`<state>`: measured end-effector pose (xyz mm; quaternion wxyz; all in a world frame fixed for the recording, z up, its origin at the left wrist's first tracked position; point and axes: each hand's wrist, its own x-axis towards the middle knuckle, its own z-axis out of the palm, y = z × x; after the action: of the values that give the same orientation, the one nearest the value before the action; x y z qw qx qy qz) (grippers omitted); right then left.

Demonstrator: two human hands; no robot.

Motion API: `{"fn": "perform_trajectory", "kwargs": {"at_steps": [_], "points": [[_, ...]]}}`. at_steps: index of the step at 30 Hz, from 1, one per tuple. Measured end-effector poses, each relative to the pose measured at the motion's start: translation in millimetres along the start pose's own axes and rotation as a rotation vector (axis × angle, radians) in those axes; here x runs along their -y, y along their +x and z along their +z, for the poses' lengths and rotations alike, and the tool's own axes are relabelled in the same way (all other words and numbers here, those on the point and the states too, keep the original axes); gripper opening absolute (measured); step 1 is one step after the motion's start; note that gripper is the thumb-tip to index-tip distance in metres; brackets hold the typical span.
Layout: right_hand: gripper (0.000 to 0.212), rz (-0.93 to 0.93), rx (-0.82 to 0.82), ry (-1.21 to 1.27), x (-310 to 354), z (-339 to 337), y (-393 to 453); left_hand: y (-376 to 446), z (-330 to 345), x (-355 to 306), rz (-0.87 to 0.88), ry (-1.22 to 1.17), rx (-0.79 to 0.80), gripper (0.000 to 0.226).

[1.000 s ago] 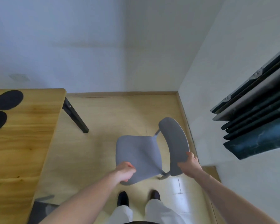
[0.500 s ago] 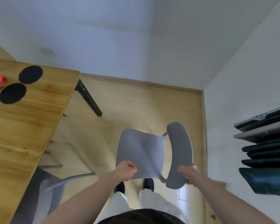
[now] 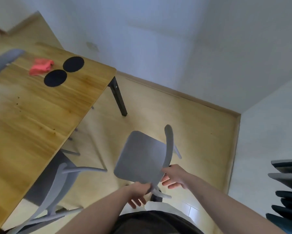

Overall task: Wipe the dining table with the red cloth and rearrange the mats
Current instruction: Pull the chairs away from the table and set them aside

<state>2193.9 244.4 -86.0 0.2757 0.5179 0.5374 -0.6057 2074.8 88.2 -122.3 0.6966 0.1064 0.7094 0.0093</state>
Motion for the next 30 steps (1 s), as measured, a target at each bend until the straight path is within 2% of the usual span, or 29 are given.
{"fn": "perform_trajectory", "kwargs": {"at_steps": [3,6,11,14,18,21,23,25,30], "points": [[0.036,-0.021,-0.01,-0.036,21.3,9.6,6.7,-4.8,-10.3,8.9,-0.026,-0.239,0.033,0.071],[0.043,-0.032,-0.003,-0.129,36.1,12.0,13.4,-2.3,-14.7,19.8,-0.013,-0.493,-0.019,0.049],[0.039,-0.028,-0.013,-0.234,54.8,15.7,29.5,-1.4,-16.7,32.7,0.001,-0.851,-0.11,0.018],[0.036,-0.041,-0.035,-0.228,72.2,23.3,39.4,-1.8,-27.3,37.1,-0.001,-0.975,-0.172,0.014],[0.028,-0.033,-0.054,-0.146,100.5,37.2,45.5,-4.0,-54.5,44.3,-0.013,-1.165,-0.231,0.019],[0.018,-0.01,-0.077,-0.04,128.9,58.4,57.6,-0.7,-93.7,58.7,-0.002,-1.267,-0.284,0.025],[0.027,0.005,-0.09,0.049,147.6,72.9,64.6,-1.8,-120.6,65.8,0.01,-1.298,-0.317,0.026],[0.033,0.019,-0.09,0.121,170.3,89.6,71.9,-5.1,-150.9,73.4,0.027,-1.302,-0.357,0.023],[0.03,0.049,-0.093,0.24,228.1,122.6,88.3,-13.9,-222.5,89.6,0.08,-1.344,-0.408,0.01]]}}
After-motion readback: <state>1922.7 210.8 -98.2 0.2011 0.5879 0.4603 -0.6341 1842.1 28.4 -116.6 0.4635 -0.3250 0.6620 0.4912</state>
